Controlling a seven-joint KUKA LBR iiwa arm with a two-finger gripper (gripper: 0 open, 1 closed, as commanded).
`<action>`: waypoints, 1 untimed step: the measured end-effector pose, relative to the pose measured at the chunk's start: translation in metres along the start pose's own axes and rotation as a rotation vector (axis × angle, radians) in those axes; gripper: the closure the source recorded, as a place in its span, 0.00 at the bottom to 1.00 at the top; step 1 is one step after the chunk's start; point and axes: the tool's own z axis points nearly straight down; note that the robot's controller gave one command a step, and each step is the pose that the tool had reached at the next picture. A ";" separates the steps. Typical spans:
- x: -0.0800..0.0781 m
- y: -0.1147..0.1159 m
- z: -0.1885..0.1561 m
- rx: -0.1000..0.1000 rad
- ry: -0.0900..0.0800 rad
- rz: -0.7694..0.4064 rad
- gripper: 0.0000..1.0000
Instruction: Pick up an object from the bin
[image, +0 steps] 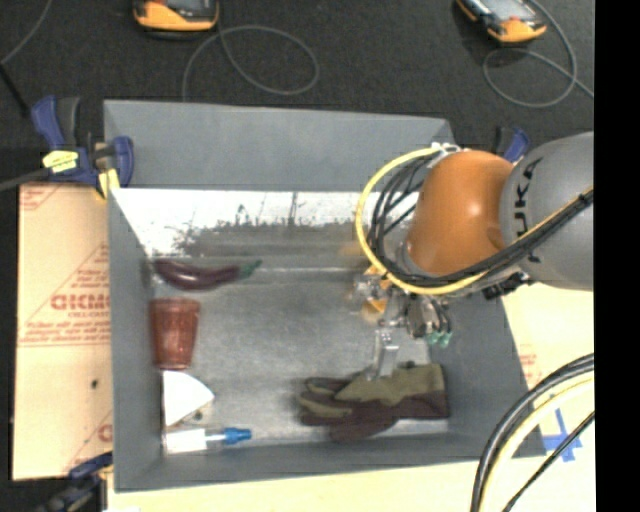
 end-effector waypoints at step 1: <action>-0.002 0.000 -0.005 0.000 -0.008 0.000 0.00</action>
Offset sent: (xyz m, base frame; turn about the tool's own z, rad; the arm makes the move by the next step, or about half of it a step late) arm -0.0438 -0.0284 -0.0854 -0.0976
